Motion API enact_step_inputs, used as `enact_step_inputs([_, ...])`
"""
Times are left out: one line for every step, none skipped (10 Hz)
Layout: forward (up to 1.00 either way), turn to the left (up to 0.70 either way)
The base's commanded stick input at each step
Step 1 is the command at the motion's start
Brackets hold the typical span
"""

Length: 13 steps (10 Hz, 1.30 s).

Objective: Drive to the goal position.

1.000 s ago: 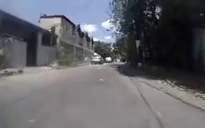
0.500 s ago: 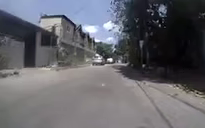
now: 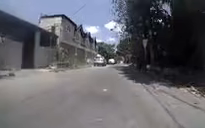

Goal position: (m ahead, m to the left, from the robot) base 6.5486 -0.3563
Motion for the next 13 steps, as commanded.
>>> enact_step_inputs([0.85,0.0])
enact_step_inputs([0.85,0.0])
enact_step_inputs([0.85,0.0])
enact_step_inputs([0.85,0.0])
enact_step_inputs([0.85,0.0])
enact_step_inputs([0.85,0.0])
enact_step_inputs([0.85,0.0])
enact_step_inputs([0.85,0.0])
enact_step_inputs([0.85,0.0])
enact_step_inputs([0.85,0.0])
enact_step_inputs([0.85,0.0])
enact_step_inputs([0.85,0.0])
enact_step_inputs([0.85,0.0])
